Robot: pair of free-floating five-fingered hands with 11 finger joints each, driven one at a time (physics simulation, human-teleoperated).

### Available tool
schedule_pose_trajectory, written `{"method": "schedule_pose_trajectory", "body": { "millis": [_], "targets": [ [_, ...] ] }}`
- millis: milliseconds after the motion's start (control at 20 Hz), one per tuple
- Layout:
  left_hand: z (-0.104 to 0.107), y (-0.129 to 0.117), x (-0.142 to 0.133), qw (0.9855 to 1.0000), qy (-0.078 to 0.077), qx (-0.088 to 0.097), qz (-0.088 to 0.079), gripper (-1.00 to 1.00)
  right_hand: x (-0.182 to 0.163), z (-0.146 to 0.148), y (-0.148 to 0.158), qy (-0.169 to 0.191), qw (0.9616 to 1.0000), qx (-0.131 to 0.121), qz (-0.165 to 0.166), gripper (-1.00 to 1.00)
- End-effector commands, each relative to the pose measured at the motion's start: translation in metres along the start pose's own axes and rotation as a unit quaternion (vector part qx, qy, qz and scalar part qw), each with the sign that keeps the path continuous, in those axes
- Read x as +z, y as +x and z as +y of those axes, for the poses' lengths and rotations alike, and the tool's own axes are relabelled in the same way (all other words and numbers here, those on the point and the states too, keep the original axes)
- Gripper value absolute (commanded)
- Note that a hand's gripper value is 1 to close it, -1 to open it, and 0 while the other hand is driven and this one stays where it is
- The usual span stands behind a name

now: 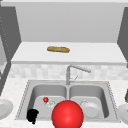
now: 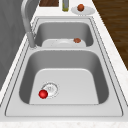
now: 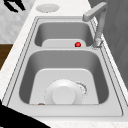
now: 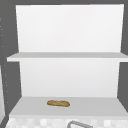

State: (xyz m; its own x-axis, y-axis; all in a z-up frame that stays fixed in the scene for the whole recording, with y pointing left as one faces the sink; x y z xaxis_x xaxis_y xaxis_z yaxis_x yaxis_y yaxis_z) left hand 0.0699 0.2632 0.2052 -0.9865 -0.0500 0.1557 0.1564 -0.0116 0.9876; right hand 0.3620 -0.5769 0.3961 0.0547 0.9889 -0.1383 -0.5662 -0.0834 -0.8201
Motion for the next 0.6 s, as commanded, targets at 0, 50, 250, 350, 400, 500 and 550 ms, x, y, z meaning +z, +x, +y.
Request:
{"method": "schedule_pose_trajectory", "body": {
  "millis": [0, 50, 250, 350, 400, 500, 550],
  "targets": [
    [0.000, 0.000, 0.000, 1.0000, 0.000, 0.000, 0.000, 0.00, -0.001, 0.000, 0.018, 0.035, 0.9984, 0.042, 0.012, -1.00],
    [0.000, 0.000, 0.000, 1.0000, 0.000, 0.000, 0.000, 0.00, -0.002, 0.000, 0.023, 0.043, 0.9981, 0.042, 0.012, -1.00],
    [0.000, 0.000, 0.000, 1.0000, 0.000, 0.000, 0.000, 0.00, -0.005, -0.001, 0.028, 0.056, 0.9980, 0.025, 0.013, -1.00],
    [0.000, 0.000, 0.000, 1.0000, 0.000, 0.000, 0.000, 0.00, -0.006, 0.004, 0.029, 0.050, 0.9987, 0.013, 0.006, -1.00],
    [0.000, 0.000, 0.000, 1.0000, 0.000, 0.000, 0.000, 0.00, -0.008, 0.006, 0.031, 0.055, 0.9984, 0.014, 0.006, -1.00],
    [0.000, 0.000, 0.000, 1.0000, 0.000, 0.000, 0.000, 0.00, -0.010, 0.009, 0.033, 0.056, 0.9983, 0.013, 0.005, -1.00],
    [0.000, 0.000, 0.000, 1.0000, 0.000, 0.000, 0.000, 0.00, -0.010, 0.009, 0.033, 0.054, 0.9985, 0.012, 0.005, -1.00]
  ]
}}
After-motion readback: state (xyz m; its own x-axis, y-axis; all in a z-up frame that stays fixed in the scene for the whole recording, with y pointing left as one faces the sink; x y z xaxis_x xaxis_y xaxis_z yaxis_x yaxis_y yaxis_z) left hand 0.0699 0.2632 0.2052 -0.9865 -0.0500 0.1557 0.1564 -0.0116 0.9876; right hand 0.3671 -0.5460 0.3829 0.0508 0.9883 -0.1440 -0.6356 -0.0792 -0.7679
